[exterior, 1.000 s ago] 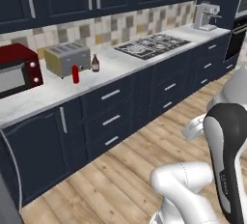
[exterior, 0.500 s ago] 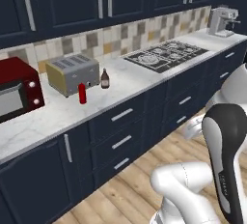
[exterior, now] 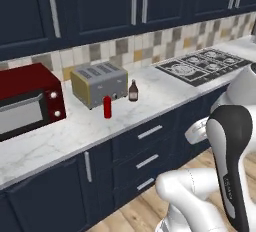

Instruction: Place the ketchup and ketchup from the counter to the top shelf of the fridge. If the existing items in the fridge are on the top shelf, move them to other shelves.

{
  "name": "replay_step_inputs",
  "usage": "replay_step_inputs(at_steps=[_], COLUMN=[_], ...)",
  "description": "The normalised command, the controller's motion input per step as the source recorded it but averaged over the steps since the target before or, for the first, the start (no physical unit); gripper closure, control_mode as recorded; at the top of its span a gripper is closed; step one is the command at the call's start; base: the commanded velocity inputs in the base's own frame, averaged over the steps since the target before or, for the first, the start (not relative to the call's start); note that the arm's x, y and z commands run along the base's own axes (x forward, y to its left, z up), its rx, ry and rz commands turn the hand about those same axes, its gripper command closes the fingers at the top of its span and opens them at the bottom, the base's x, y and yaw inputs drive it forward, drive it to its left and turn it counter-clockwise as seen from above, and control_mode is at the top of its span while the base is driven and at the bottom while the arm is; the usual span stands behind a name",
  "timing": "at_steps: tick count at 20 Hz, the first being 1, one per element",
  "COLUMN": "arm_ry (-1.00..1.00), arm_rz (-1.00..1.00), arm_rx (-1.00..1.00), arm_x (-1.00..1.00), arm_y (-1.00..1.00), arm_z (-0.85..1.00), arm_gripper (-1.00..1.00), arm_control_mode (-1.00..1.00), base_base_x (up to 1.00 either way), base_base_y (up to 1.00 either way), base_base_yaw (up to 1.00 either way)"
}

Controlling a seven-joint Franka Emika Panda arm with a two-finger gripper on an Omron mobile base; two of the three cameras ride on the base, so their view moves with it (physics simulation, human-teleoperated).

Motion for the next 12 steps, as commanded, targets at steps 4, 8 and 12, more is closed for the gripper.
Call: replay_step_inputs(at_steps=[4, 8, 12], arm_ry=[0.00, 0.00, 0.00], arm_rz=[0.00, 0.00, 0.00], arm_rx=[0.00, 0.00, 0.00], arm_x=[0.00, 0.00, 0.00], arm_y=[0.00, 0.00, 0.00], arm_z=[0.00, 0.00, 0.00], arm_gripper=[-1.00, -1.00, -1.00], arm_control_mode=[1.00, 1.00, 1.00], base_base_x=[0.00, 0.04, 0.03], base_base_y=[-0.20, -0.48, -0.81], base_base_yaw=[0.52, 0.44, 0.30])
